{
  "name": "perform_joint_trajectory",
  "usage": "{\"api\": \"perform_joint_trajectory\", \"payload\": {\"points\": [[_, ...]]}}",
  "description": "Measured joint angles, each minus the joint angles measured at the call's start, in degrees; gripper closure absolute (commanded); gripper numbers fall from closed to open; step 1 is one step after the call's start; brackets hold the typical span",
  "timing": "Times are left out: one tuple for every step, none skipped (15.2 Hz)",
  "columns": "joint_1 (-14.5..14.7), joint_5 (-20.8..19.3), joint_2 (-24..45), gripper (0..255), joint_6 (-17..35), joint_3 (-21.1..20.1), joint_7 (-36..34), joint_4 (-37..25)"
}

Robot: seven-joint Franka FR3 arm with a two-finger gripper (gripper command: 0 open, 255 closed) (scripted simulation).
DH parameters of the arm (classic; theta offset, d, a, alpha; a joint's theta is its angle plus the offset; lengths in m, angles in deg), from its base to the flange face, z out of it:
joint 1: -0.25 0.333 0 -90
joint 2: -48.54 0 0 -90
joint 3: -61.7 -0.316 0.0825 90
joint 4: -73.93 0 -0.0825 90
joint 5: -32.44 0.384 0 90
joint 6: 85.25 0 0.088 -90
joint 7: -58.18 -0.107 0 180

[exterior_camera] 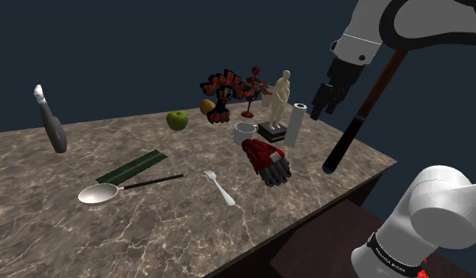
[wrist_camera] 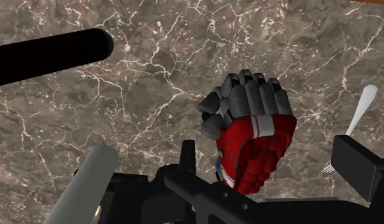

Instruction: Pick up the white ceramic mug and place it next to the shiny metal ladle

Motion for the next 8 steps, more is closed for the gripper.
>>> {"api": "perform_joint_trajectory", "payload": {"points": [[0.0,0.0,0.0,0,0.0,0.0,0.0,0.0],[-0.05,-0.07,0.89,0,0.74,-0.03,0.0,-0.08],[-0.14,-0.16,2.54,0,1.98,-0.1,-0.02,-0.37],[-0.2,-0.23,4.46,0,3.36,-0.26,-0.15,-0.78],[-0.27,-0.31,6.53,0,4.71,-0.43,-0.29,-1.37],[-0.4,-0.48,8.59,0,6.1,-0.49,-0.31,-1.89],[-0.49,-0.6,10.97,0,7.84,-0.67,-0.47,-2.38],[-0.62,-0.77,13.38,0,9.18,-0.75,-0.52,-3.33]]}}
